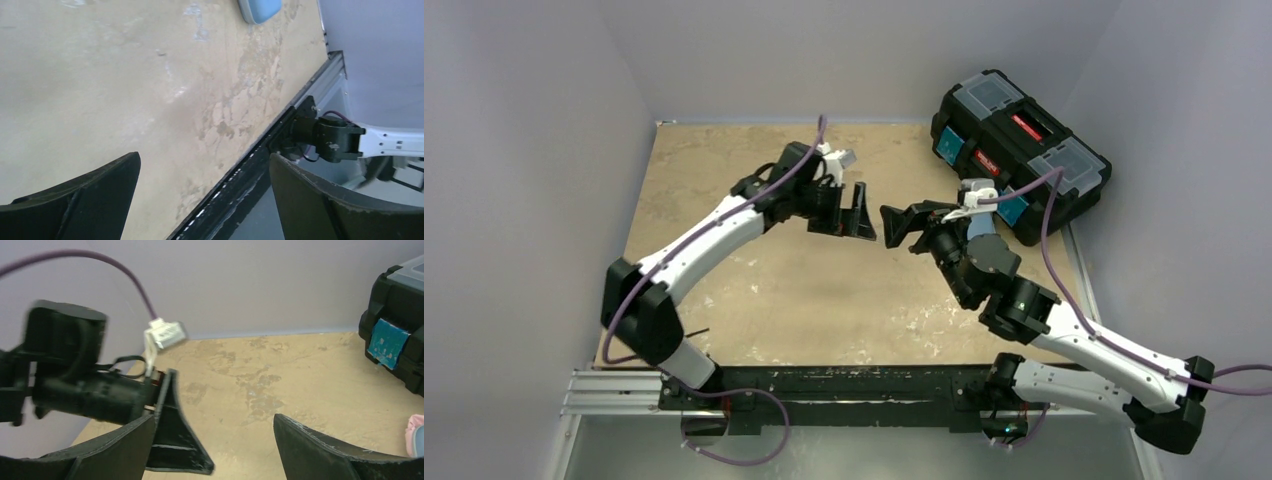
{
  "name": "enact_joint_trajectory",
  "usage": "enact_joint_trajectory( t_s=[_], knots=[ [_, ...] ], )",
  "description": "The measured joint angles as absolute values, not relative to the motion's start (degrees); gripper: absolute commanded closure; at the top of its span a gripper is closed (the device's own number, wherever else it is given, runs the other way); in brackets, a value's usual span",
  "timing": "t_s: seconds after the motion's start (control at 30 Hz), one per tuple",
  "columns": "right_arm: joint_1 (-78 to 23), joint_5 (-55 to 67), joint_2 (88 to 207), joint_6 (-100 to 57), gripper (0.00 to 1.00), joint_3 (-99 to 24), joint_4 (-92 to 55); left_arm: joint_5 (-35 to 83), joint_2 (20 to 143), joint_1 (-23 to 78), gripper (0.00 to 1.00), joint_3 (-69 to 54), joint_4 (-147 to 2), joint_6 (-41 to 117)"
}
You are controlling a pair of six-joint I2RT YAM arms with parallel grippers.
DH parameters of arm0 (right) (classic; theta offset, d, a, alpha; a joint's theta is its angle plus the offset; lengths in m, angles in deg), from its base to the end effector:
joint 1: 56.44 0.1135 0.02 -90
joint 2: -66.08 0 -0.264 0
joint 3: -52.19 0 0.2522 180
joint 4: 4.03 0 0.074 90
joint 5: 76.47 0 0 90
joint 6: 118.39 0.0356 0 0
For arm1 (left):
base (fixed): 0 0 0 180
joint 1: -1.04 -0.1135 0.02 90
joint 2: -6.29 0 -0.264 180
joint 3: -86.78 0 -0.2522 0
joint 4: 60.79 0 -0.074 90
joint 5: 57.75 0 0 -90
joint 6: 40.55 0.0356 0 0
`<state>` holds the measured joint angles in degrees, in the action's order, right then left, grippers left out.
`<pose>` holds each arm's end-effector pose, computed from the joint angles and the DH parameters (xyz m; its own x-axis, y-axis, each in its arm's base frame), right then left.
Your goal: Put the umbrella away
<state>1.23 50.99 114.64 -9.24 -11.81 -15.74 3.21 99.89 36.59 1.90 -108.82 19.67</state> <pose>0.1201 0.1493 0.3852 -0.0807 0.3594 -0.9297 -0.3384 0.8674 0.3647 0.2837 -0.2240 0.3074 -0.8998 0.1093 -0.4224 0.3839 0.6583 -0.6475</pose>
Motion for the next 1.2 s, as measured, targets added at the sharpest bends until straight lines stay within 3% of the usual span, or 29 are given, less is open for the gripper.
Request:
enact_joint_trajectory(
  t_s=[0.27, 0.73, 1.0, 1.2],
  knots=[
    [1.2, 49.2, 117.8, -8.3, 0.01, -12.6, -15.8, 19.9, 76.8, 33.7, 0.00, -13.1, -107.4, 26.7],
    [1.2, 48.8, 119.6, -6.7, 0.01, -12.8, -15.6, 51.8, 45.0, 27.1, 0.00, -36.3, -98.4, 41.4],
    [1.2, 51.4, 120.1, -6.1, 0.01, -9.4, -14.2, 54.2, 41.1, 14.9, 0.00, -48.7, -87.1, 46.5],
    [1.2, 53.2, 121.6, -5.3, 0.01, -7.7, -13.7, 54.3, 48.9, 7.5, 0.00, -53.0, -76.6, 46.0]
  ],
)
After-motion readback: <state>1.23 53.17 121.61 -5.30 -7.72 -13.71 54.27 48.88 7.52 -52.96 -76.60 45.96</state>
